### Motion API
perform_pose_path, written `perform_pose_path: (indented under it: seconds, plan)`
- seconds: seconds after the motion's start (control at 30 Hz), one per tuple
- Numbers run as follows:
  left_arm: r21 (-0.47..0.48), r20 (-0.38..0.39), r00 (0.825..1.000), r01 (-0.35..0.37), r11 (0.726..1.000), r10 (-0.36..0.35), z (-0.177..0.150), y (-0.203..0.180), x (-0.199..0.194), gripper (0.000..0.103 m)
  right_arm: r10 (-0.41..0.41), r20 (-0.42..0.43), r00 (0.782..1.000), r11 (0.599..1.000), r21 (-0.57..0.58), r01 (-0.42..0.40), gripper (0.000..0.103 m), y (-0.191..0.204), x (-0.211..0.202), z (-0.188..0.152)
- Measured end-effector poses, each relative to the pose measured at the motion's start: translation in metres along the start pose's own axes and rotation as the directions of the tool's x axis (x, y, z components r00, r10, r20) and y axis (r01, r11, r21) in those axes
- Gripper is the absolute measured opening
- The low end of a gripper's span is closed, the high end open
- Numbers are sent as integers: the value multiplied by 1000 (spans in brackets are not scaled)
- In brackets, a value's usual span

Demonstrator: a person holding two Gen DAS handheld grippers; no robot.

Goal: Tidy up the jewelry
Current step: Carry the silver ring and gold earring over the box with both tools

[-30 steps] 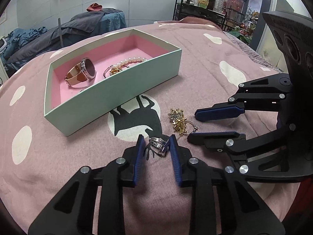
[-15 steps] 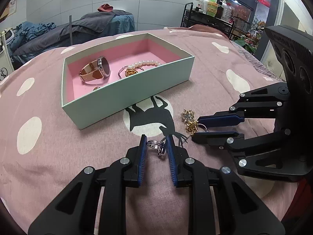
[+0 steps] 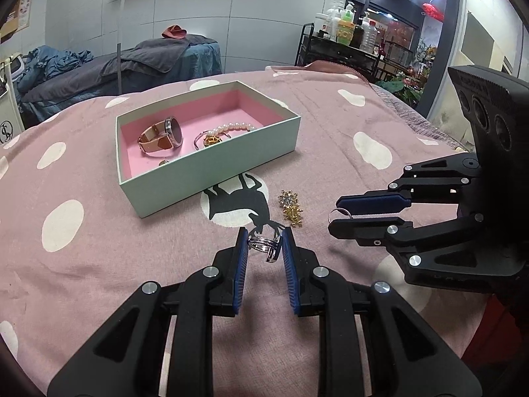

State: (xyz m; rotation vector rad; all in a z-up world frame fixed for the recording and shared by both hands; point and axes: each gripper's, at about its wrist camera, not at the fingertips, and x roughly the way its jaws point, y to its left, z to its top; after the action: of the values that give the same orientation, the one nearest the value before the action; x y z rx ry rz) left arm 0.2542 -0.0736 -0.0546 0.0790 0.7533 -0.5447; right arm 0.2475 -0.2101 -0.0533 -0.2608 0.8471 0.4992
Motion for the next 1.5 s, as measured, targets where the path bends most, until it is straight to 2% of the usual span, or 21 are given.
perform_pose_path:
  seconds: [0.37,0.73,1.2,1.5]
  plan:
    - [33,74,997,-15,999,13,16,-1,-30,21,17,75,997,996,82,-24,18,-3,-20,19]
    - [28,101,993,-56,998,53,43,20,-31,21,27,113,993,991,128,-42,18,-18,-24,51]
    - [-49,69,994,-79,996,82,73,64,-6,21,9,121,993,983,181,-31,18,-46,-2,84]
    - [-154,-11,1000,-27,988,26,85,97,31,21,25,78,997,971,235,-42,18,-60,31,103]
